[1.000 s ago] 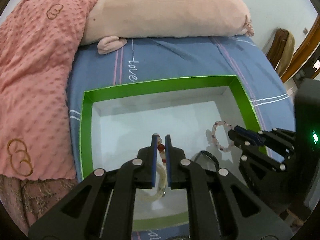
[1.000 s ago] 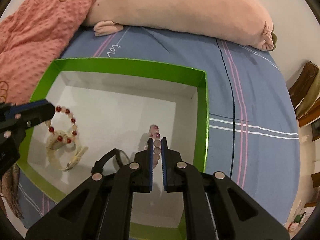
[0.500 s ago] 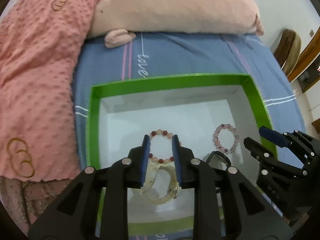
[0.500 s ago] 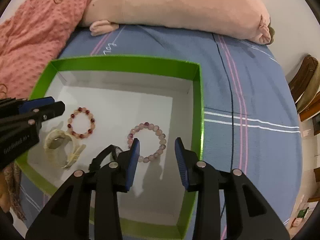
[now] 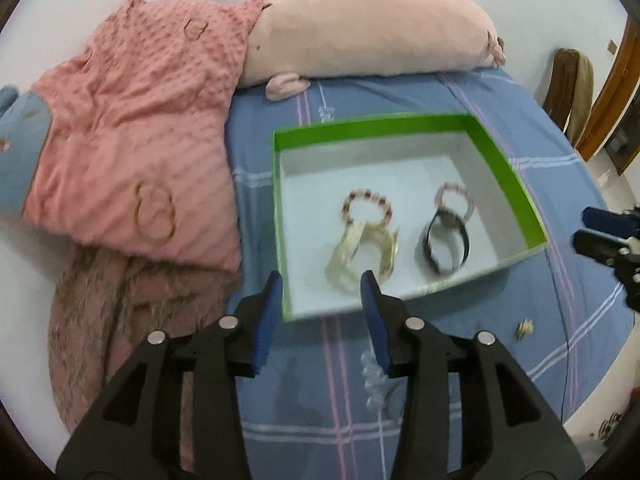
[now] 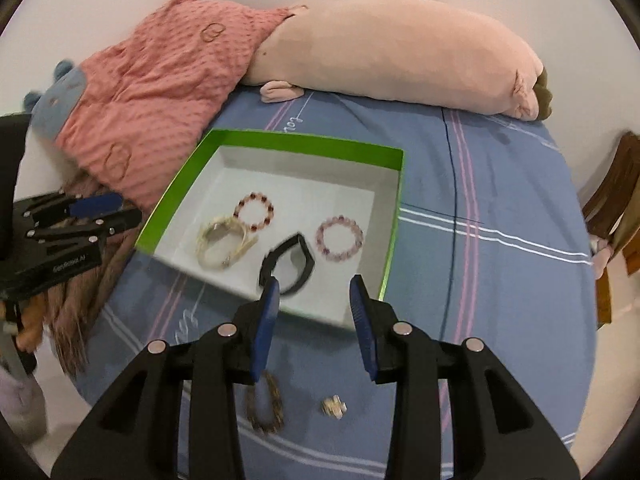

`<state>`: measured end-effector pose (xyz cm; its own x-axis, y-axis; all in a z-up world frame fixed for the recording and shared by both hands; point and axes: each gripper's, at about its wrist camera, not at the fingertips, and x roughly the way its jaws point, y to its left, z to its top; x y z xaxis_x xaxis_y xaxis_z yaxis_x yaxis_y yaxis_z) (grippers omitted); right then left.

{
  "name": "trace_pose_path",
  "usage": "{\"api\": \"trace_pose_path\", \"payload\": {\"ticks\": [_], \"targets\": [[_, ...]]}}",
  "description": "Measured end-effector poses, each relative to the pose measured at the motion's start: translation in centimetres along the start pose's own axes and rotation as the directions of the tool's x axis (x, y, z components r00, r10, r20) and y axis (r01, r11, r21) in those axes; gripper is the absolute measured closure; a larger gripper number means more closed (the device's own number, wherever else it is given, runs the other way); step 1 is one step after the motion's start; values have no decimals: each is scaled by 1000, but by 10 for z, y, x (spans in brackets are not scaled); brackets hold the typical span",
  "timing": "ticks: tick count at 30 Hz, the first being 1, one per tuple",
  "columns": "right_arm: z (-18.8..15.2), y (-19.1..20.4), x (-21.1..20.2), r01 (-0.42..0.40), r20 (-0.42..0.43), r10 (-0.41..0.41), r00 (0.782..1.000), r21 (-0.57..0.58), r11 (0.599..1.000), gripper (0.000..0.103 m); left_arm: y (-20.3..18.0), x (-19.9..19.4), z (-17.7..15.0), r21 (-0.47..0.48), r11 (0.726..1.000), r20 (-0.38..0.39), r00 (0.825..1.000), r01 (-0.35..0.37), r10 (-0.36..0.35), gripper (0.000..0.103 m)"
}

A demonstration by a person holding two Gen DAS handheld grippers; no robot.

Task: Organize jewelry
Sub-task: 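Drop the purple bracelet into the box with the right tool while the left drops its bracelet, then move the right tool to the brown bead bracelet while the left approaches the jade bangle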

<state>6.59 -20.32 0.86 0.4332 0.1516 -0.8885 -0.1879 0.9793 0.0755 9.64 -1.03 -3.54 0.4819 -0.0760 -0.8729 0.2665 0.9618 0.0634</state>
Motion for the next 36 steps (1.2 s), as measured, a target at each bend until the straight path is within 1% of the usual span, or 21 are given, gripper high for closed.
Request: {"api": "trace_pose_path", "payload": {"ticks": [2, 4, 6, 7, 8, 10, 11, 12, 13, 14, 17, 20, 22, 27, 28, 29, 31, 36], "targets": [[-17, 3, -2, -27, -25, 27, 999, -13, 1000, 66, -3, 4, -16, 17, 1000, -20, 1000, -10, 10, 56], [-34, 10, 5, -54, -62, 51, 997, -46, 997, 66, -11, 13, -32, 49, 999, -52, 999, 9, -6, 56], [-53, 15, 22, -49, -124, 41, 991, -60, 997, 66, -22, 22, -48, 73, 997, -86, 996, 35, -29, 56], [-62, 16, 33, -38, -160, 30, 987, -52, 998, 66, -27, 26, -54, 81, 996, -99, 994, 47, -38, 56], [-67, 16, 38, -41, -177, 34, 984, -40, 998, 66, -31, 29, -59, 85, 995, -109, 993, 58, -49, 56], [-80, 20, 51, -86, -217, 81, 973, -15, 996, 66, -38, 35, -68, 77, 994, -132, 989, 83, -73, 56], [-84, 25, 55, -97, -226, 89, 970, -22, 995, 67, -40, 38, -71, 66, 994, -143, 986, 91, -81, 56], [-87, 29, 58, -101, -232, 91, 969, -30, 994, 67, -41, 41, -74, 52, 994, -155, 984, 99, -90, 57], [-90, 34, 64, -103, -243, 90, 966, -39, 994, 69, -41, 44, -76, 37, 994, -165, 981, 104, -97, 60], [-92, 36, 68, -101, -252, 88, 964, -39, 994, 73, -42, 46, -79, 24, 993, -175, 979, 111, -105, 61], [-99, 44, 83, -92, -285, 74, 956, -48, 995, 74, -44, 47, -84, 25, 992, -180, 977, 122, -115, 61], [-104, 48, 91, -91, -304, 73, 950, -46, 995, 74, -44, 49, -89, 25, 992, -191, 975, 123, -116, 61], [-105, 48, 94, -81, -305, 64, 950, -44, 996, 74, -42, 52, -94, 15, 992, -204, 972, 125, -119, 61], [-109, 50, 107, -29, -329, 7, 944, -61, 998, 74, -41, 55, -104, -3, 992, -220, 967, 129, -126, 61], [-109, 52, 107, -24, -325, -1, 946, -72, 997, 77, -41, 55, -105, -4, 992, -220, 967, 129, -127, 61], [-110, 55, 109, -31, -327, 2, 945, -84, 996, 86, -42, 54, -105, -5, 991, -218, 967, 130, -128, 61], [-110, 59, 110, -21, -322, -12, 947, -98, 995, 91, -42, 55, -104, -3, 991, -216, 968, 134, -131, 61], [-111, 63, 111, -21, -323, -11, 946, -97, 995, 92, -51, 52, -105, 23, 988, -206, 968, 155, -147, 61]]}}
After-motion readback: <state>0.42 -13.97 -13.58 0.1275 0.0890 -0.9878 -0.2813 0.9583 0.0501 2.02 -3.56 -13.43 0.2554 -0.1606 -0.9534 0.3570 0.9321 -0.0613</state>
